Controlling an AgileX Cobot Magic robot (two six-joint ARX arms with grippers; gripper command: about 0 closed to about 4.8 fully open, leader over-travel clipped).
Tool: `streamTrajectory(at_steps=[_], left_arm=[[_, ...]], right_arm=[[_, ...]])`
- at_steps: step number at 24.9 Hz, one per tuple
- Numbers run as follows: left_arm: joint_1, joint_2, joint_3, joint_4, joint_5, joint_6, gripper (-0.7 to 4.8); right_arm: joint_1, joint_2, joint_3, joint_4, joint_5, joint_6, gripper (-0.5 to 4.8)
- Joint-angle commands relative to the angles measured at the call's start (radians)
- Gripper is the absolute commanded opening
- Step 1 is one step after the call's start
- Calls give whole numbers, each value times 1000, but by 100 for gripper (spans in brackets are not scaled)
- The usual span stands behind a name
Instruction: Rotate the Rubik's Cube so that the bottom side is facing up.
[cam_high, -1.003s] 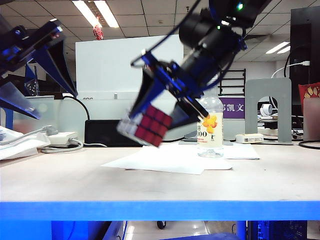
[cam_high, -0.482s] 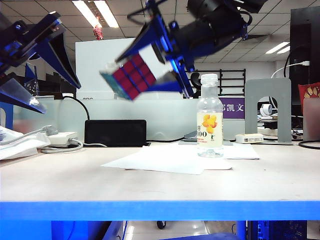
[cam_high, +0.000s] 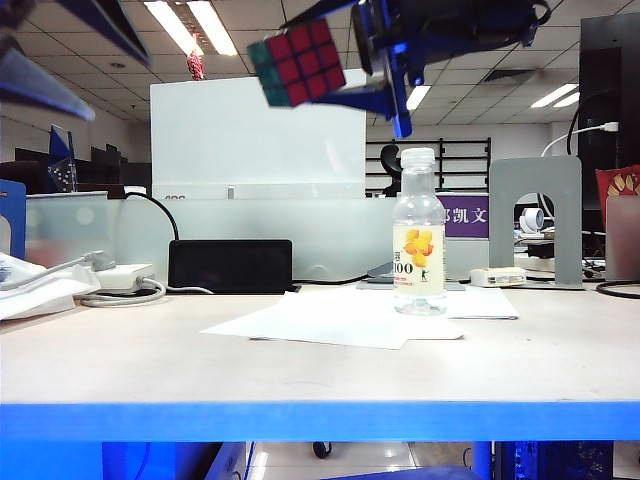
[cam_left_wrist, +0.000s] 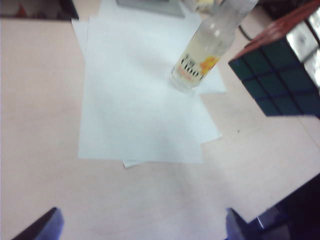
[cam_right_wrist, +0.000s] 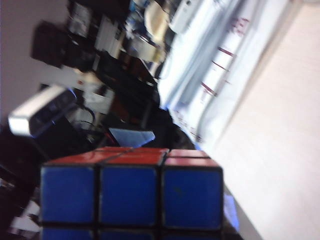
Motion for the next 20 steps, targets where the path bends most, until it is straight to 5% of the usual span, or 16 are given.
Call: streamTrajectory(at_steps=[1, 8, 11, 14, 17, 20], left_arm=[[-1, -39, 3, 7, -23, 6, 428], [-3, -67, 3, -5, -30, -25, 428], [-4, -74, 3, 11, 1, -39, 427], [-21, -93, 3, 70, 16, -45, 427], [-22, -124, 3, 242, 95, -81, 427], [-21, -133, 3, 483, 175, -160, 427]], right_arm=[[-13, -8, 5, 152, -28, 172, 273], [-5, -7, 5, 558, 114, 618, 272], [4, -7, 5, 885, 315, 961, 269], [5, -7, 5, 1082, 440, 1149, 269], [6, -8, 5, 1346, 593, 1314, 269], [28, -39, 6, 1405, 652, 1314, 269]])
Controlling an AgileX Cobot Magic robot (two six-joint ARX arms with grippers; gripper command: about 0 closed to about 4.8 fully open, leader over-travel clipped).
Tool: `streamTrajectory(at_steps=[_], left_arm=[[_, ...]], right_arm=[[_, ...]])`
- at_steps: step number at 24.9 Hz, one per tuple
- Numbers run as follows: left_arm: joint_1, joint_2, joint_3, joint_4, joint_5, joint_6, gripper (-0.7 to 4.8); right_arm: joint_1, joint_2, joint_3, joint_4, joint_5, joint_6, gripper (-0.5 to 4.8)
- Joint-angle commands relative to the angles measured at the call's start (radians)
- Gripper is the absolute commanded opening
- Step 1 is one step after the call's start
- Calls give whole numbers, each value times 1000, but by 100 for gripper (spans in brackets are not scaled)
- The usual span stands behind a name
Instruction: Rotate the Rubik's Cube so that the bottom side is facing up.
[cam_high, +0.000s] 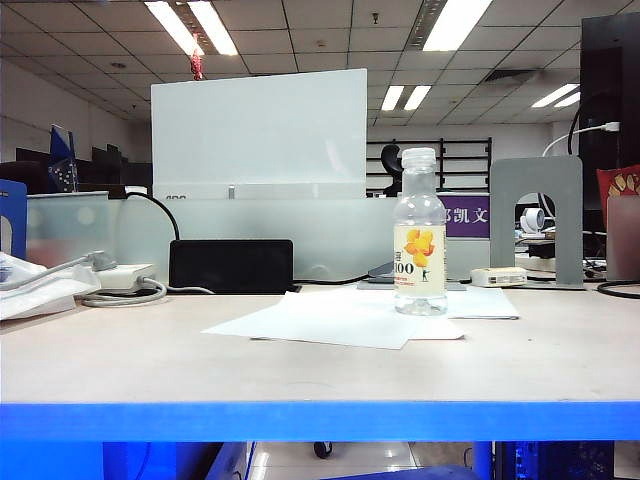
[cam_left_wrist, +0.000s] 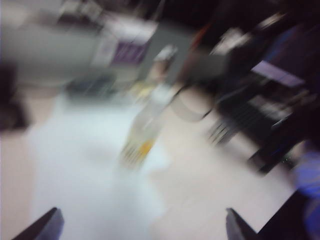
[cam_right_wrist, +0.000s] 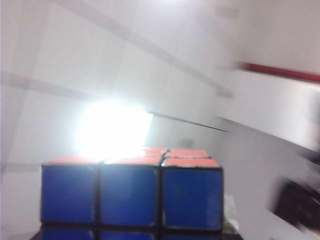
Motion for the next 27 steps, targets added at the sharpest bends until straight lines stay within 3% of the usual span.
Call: streamTrajectory(at_steps=[1, 5, 11, 16, 19, 21, 24, 27], left_arm=[[-3, -9, 3, 318, 85, -77, 428], [-12, -9, 3, 510, 110, -76, 431], [-8, -10, 3, 516, 150, -45, 431], [95, -42, 3, 530, 151, -5, 431], [167, -40, 3, 543, 157, -5, 431], [187, -33, 3, 538, 229, -6, 431], [193, -12, 3, 452, 298, 1, 436], [195, 5, 3, 354, 332, 83, 437]], right_arm=[[34, -56, 7, 45, 58, 22, 269], [148, -64, 7, 45, 80, 27, 269], [342, -51, 5, 45, 135, 23, 269], [326, -26, -53, 45, 104, 8, 269], [350, 0, -152, 45, 135, 0, 268], [375, 34, -183, 45, 148, 14, 259], [408, 79, -179, 46, 161, 23, 247], [406, 95, -175, 46, 155, 27, 240]])
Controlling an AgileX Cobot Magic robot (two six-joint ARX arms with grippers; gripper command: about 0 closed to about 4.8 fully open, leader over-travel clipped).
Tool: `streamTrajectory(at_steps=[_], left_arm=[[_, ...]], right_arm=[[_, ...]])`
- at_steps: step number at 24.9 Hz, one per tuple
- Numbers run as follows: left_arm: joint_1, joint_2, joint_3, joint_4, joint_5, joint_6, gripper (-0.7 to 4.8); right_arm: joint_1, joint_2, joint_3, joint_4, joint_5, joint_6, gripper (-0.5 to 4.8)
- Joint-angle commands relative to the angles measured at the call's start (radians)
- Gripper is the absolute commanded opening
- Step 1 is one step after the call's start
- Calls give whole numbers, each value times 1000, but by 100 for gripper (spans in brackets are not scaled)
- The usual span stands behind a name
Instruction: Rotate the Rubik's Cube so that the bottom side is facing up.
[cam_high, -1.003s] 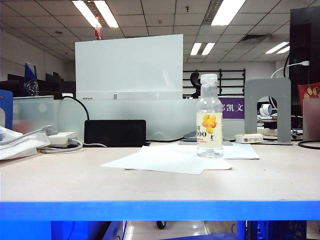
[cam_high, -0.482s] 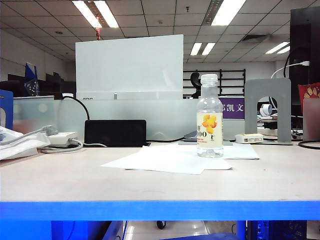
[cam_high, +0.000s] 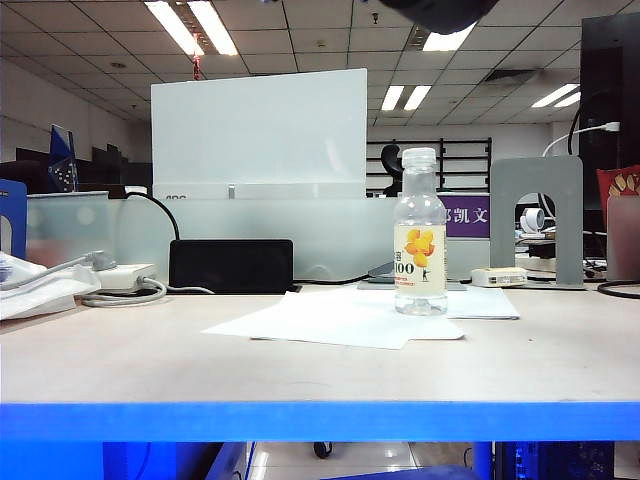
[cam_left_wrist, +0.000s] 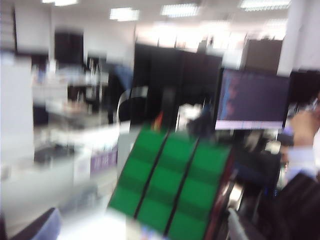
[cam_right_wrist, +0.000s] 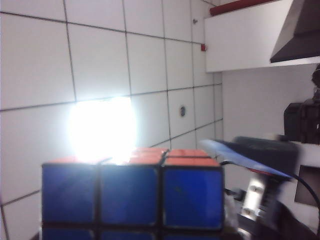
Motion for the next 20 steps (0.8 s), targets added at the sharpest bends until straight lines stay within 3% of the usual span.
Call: streamTrajectory(at_steps=[1, 3, 8, 14, 20], left_arm=[[1, 13, 2, -65, 32, 74, 442], [0, 25, 2, -43, 31, 74, 468], [-2, 94, 2, 31, 30, 56, 469], [-3, 132, 2, 261, 31, -92, 479], [-55, 163, 3, 294, 51, -138, 479]], right_arm=[[-8, -2, 14, 37, 8, 26, 240], [-14, -3, 31, 37, -6, 26, 240], [-8, -1, 101, 37, -15, 26, 241], [-5, -1, 112, 37, -40, 26, 241], [11, -1, 112, 37, -45, 26, 241]])
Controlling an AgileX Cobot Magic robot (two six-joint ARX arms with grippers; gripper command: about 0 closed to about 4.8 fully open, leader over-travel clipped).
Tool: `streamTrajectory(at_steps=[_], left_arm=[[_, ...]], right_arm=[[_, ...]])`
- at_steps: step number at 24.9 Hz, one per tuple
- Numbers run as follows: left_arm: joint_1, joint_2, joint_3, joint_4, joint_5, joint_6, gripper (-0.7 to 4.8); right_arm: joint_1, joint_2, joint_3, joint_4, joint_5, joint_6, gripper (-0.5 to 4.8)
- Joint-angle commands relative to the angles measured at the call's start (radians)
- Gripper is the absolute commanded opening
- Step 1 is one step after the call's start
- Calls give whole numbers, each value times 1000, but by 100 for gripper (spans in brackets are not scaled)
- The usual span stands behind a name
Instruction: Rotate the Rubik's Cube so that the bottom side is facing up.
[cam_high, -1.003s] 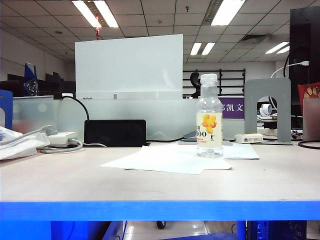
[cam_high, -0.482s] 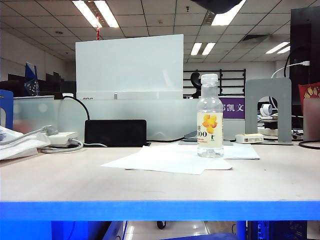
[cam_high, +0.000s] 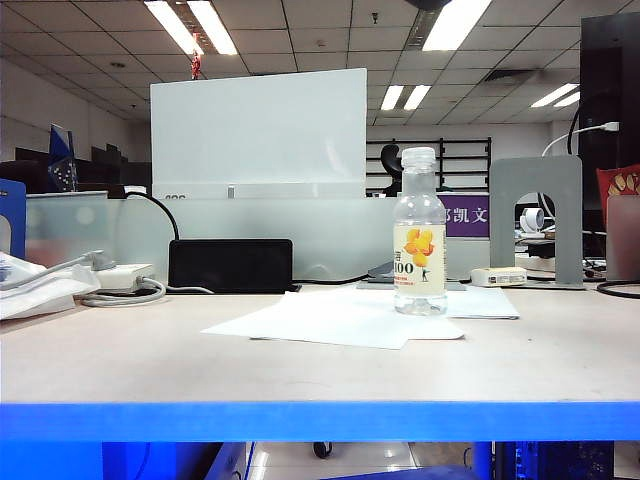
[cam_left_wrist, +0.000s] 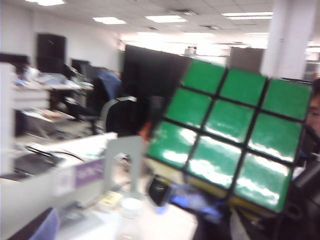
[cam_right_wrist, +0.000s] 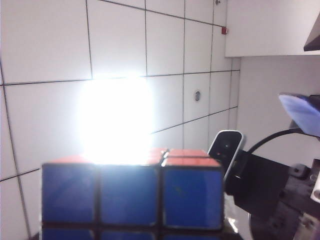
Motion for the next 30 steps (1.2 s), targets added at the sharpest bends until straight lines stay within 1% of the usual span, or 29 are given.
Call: streamTrajectory(at_steps=[1, 4, 6, 7, 12, 15, 17, 19, 21, 22, 23, 24, 25, 27, 28, 29, 30], left_arm=[[-37, 15, 3, 42, 17, -37, 479], [-69, 16, 3, 80, 23, -53, 479], [-69, 15, 3, 124, 50, -111, 479], [-69, 15, 3, 137, 64, -121, 479], [-68, 15, 3, 172, 61, -121, 479], [-67, 15, 3, 176, 83, -125, 479], [-67, 15, 3, 188, 85, -145, 479], [-67, 15, 3, 201, 82, -147, 479], [-64, 14, 3, 217, 86, -146, 375], [-55, 13, 3, 226, 83, -145, 301], [-50, 13, 3, 240, 84, -144, 239], [-47, 13, 3, 259, 84, -142, 151], [-47, 13, 3, 260, 84, -142, 137], [-47, 13, 3, 259, 85, -142, 137], [-47, 13, 3, 259, 85, -142, 133], [-47, 13, 3, 260, 85, -142, 110], [-47, 13, 3, 259, 85, -142, 105]], right_arm=[[14, -6, 10, 26, -2, 26, 241], [18, -6, 10, 26, -2, 26, 241], [18, -6, 10, 26, -2, 26, 241], [18, -6, 10, 26, -3, 26, 241], [32, -6, 10, 26, -10, 26, 241], [32, -6, 10, 26, -28, 26, 241], [37, -11, 10, 26, -51, 26, 241], [37, -11, 10, 26, -52, 26, 241], [37, -11, 10, 26, -51, 26, 241], [37, -11, 10, 26, -51, 26, 241], [37, -11, 10, 26, -51, 26, 241], [38, -11, 10, 26, -55, 26, 242], [39, -11, 10, 26, -55, 26, 242], [40, -11, 10, 26, -55, 26, 244], [40, -11, 10, 26, -55, 26, 268], [39, -11, 10, 26, -60, 25, 305], [39, -11, 10, 26, -66, 25, 344]])
